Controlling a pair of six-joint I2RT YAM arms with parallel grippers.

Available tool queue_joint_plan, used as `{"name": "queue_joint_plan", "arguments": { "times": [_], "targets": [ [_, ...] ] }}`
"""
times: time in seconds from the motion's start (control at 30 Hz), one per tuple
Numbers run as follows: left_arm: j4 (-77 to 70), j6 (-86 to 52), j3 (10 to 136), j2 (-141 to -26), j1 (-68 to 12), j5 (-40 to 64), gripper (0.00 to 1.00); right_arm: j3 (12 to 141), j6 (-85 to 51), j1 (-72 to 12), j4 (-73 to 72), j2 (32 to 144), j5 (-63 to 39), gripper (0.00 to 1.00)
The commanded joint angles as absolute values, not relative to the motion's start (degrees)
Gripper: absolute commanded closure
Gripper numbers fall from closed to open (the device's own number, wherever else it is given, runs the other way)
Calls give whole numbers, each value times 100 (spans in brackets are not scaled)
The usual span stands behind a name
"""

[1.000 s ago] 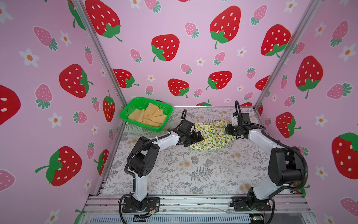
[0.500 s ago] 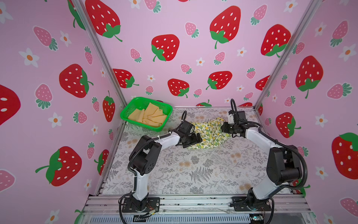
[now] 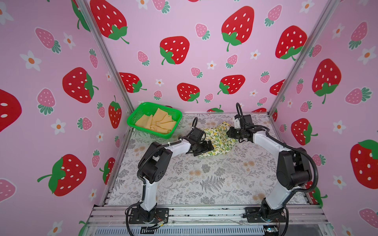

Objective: Fold and stack skirts
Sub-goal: Fold the skirt at the top-center of the table.

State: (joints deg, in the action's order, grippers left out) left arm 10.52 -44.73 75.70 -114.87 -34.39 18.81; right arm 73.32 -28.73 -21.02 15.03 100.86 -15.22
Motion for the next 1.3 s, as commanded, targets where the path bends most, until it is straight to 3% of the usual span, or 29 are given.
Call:
{"name": "queue_joint_plan", "arguments": {
  "times": [0.0, 1.0, 1.27],
  "targets": [
    [1231, -4397, 7699, -11725, -3453, 1925, 1, 7537, -3234, -2221, 1324, 10282, -1858, 97],
    [915, -4461, 7813, -11962, -3443, 2171, 1, 7400, -5318, -2558, -416, 11270, -2960, 92],
    [800, -4491, 7743, -11987, -3452, 2199, 1, 7220, -5862, -2564, -1036, 11512, -3131, 86]
  ]
}}
